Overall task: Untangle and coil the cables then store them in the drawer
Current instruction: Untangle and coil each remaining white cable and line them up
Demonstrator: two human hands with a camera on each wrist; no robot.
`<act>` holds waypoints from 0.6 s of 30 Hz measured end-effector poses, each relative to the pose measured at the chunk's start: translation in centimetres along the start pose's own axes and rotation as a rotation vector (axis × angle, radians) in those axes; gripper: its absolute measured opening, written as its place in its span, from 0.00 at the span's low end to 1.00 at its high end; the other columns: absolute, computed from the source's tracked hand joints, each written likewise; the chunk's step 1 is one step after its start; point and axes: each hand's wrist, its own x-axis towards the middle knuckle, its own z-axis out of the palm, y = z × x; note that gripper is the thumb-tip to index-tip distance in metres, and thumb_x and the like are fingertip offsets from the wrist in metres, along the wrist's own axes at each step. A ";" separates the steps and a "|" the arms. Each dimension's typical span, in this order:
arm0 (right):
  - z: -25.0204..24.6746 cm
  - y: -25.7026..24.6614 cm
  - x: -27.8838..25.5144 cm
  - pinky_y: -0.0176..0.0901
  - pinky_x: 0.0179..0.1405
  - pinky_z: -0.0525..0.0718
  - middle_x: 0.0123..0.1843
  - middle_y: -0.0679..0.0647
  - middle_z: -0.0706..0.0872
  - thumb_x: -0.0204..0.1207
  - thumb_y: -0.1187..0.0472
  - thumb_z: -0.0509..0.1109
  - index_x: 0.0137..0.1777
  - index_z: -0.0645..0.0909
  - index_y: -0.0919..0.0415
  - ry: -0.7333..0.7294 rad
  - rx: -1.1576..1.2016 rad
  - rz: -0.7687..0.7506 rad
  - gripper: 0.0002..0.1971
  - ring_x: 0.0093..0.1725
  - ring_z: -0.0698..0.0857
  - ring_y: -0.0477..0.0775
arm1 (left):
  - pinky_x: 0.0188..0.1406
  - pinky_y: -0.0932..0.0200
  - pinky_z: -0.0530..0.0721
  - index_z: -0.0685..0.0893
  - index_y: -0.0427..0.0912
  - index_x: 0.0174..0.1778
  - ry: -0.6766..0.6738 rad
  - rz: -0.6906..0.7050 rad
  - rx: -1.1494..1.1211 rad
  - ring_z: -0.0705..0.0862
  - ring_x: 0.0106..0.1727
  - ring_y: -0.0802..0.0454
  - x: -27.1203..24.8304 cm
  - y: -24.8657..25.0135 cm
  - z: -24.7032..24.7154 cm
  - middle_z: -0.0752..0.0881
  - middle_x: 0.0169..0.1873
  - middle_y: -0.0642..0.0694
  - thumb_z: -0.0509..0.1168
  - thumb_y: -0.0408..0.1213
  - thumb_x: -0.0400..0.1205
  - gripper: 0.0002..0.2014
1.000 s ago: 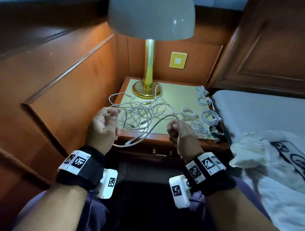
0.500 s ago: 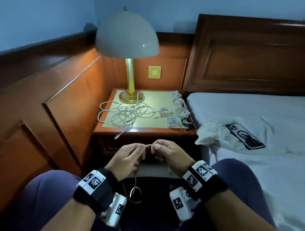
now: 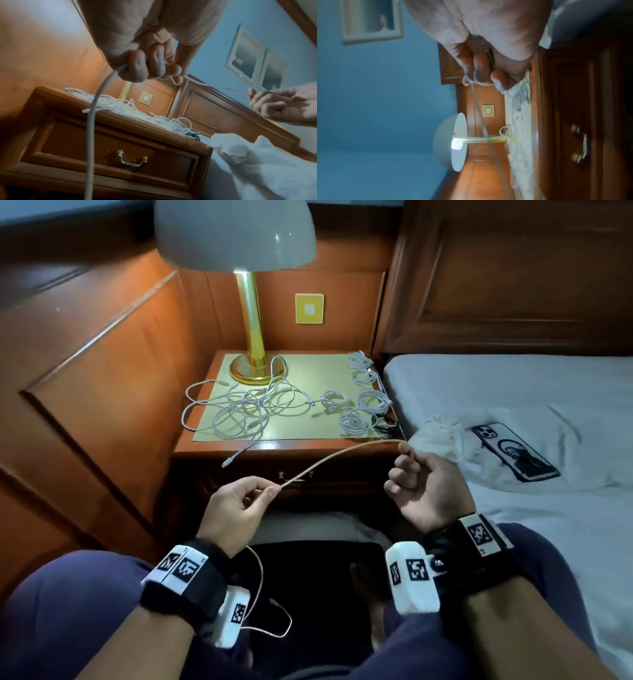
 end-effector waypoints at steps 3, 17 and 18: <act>-0.2 1.0 1.4 0.38 0.28 0.62 0.27 0.46 0.70 0.89 0.63 0.55 0.51 0.79 0.60 0.001 -0.319 -0.182 0.11 0.23 0.64 0.43 | 0.35 0.75 0.76 0.93 0.51 0.41 0.050 0.021 0.145 0.83 0.32 0.65 -0.1 -0.2 0.2 0.89 0.30 0.57 0.75 0.38 0.80 0.04; 0.8 7.0 0.3 0.39 0.44 0.78 0.41 0.44 0.88 0.88 0.61 0.60 0.53 0.82 0.53 -0.491 -1.571 -0.269 0.09 0.42 0.83 0.42 | 0.44 0.70 0.80 0.89 0.40 0.43 -0.072 0.442 0.131 0.84 0.41 0.60 -0.5 1.5 2.7 0.84 0.40 0.52 0.75 0.34 0.80 0.02; 1.0 6.9 0.2 0.38 0.42 0.78 0.38 0.44 0.88 0.88 0.61 0.59 0.53 0.82 0.54 -0.500 -1.528 -0.248 0.09 0.39 0.83 0.42 | 0.46 0.72 0.79 0.89 0.40 0.45 -0.043 0.417 0.132 0.83 0.42 0.63 -0.4 1.4 2.6 0.83 0.41 0.53 0.75 0.35 0.79 0.03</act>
